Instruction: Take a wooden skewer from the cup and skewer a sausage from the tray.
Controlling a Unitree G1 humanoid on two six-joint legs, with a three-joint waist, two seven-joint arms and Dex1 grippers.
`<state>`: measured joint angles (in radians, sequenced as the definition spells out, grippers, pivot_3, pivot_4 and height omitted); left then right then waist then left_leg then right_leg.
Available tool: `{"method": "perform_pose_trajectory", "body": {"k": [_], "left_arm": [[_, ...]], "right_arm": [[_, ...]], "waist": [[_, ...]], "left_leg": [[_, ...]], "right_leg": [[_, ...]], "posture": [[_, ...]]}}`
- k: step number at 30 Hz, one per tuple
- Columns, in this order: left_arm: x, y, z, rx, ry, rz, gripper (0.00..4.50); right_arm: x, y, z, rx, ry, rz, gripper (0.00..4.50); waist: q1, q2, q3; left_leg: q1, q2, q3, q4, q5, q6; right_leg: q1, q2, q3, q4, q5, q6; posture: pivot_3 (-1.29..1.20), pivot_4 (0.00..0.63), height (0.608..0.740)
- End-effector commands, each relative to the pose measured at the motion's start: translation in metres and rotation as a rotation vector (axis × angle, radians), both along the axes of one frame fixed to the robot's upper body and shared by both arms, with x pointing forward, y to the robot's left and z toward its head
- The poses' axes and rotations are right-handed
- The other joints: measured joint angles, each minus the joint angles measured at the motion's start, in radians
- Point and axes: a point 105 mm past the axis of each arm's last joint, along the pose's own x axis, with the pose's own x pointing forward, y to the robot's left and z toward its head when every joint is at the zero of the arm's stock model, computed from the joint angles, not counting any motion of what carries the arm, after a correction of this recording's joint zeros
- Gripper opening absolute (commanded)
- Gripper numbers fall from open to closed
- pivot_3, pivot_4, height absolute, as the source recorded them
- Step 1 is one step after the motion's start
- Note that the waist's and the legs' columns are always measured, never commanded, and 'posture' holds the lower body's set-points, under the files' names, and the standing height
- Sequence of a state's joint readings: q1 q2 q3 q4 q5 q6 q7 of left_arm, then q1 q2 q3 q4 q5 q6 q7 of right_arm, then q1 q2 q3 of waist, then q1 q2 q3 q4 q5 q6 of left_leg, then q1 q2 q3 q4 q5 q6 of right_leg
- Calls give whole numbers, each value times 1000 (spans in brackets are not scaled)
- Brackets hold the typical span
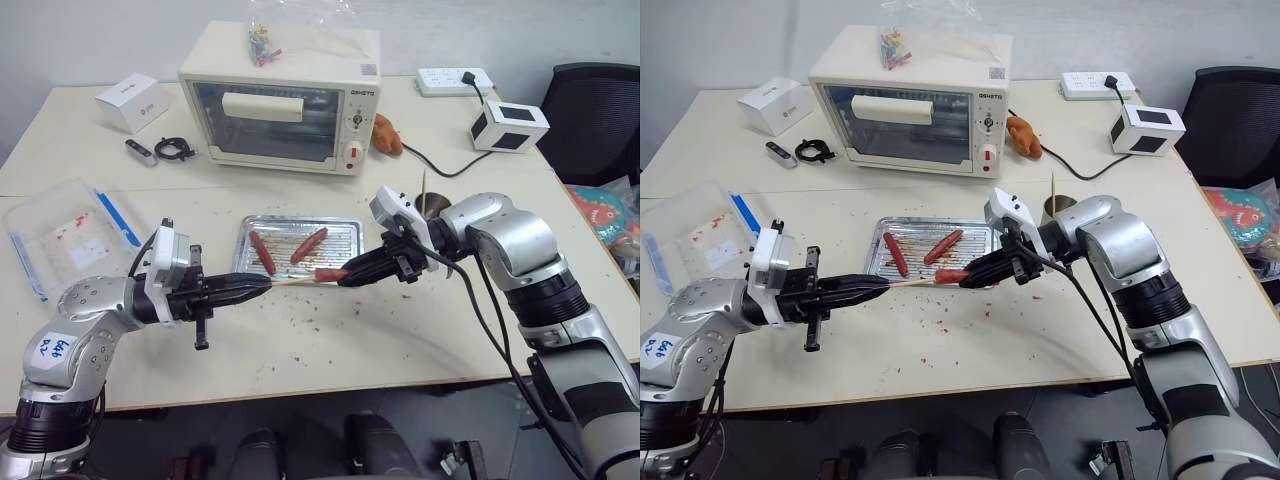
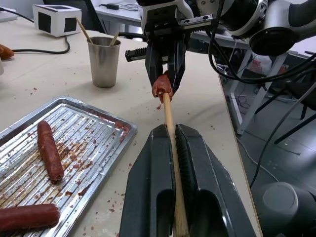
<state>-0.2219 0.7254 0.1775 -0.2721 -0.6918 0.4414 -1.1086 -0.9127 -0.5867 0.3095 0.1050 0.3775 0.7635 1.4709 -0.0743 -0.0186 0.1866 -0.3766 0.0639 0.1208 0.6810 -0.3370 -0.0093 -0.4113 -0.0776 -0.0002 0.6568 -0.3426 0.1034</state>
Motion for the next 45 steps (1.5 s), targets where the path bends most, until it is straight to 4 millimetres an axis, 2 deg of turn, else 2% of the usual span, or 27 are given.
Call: {"method": "perform_pose_trajectory", "body": {"k": [1, 26, 39, 42, 45], "left_arm": [[0, -1, 4, 13, -42, -4, 0], [7, -36, 0, -22, -53, -105, 0], [11, -35, 6, -87, -66, -72, 0], [12, -31, 4, -86, -67, -55, 0], [12, -25, 1, -82, -65, -34, 0]], "right_arm": [[-4, 5, 8, 10, -35, 36, 569], [-6, 15, 13, -8, -69, 65, 569], [-10, 12, 16, 0, -69, 82, 569], [-10, 10, 18, 4, -72, 84, 1202], [-4, 9, 23, 23, -128, 62, 2166]], "waist": [[0, 0, 0], [21, 0, 0], [21, 0, 0], [21, 0, 0], [20, 0, 0]], "left_leg": [[0, 0, 0, 0, 0, 0], [0, 0, 0, 2, 0, 0], [0, 0, 0, 2, 0, 0], [0, 0, 0, 2, 0, 0], [0, 0, 0, 2, 0, 0]], "right_leg": [[0, 0, 0, 0, 0, 0], [0, 0, 0, 1, 0, 0], [0, 0, 0, 1, 0, 0], [0, 0, 0, 1, 0, 0], [0, 0, 0, 1, 0, 0]], "posture": [[0, 150, 740], [0, 150, 740], [0, 150, 740], [0, 150, 740], [0, 150, 740]]}}
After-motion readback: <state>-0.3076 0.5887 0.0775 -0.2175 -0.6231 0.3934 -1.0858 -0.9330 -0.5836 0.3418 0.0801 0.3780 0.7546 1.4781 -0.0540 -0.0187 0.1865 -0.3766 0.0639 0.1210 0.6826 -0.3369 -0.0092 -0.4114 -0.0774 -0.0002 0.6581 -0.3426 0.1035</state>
